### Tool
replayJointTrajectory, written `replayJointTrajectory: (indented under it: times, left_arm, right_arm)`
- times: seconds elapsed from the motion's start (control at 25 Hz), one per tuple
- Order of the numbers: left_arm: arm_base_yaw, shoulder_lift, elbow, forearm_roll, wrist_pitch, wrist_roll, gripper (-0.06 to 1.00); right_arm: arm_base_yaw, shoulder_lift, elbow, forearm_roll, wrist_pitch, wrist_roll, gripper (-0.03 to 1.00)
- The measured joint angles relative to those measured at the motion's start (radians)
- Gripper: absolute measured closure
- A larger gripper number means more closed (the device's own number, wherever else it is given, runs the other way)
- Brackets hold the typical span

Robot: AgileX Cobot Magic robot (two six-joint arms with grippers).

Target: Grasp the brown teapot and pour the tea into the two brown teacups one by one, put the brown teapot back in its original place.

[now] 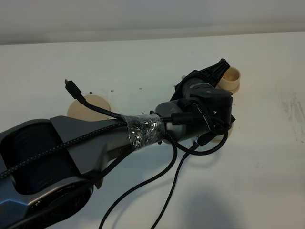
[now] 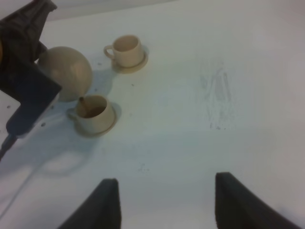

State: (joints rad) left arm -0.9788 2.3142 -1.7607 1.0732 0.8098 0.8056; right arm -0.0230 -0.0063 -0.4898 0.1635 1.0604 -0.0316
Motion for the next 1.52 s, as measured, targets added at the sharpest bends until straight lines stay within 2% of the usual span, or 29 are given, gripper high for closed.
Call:
replayJointTrajectory:
  times: [0.36,1.52]
  left_arm:
    - [0.0,0.0,0.0,0.054,0.005,-0.032,0.84]
    - [0.0,0.0,0.0,0.077,-0.037,-0.036,0.84]
  right_arm:
    - [0.0,0.0,0.0,0.0,-0.001,0.0,0.5]
    - [0.0,0.0,0.0,0.0,-0.001,0.001,0.5]
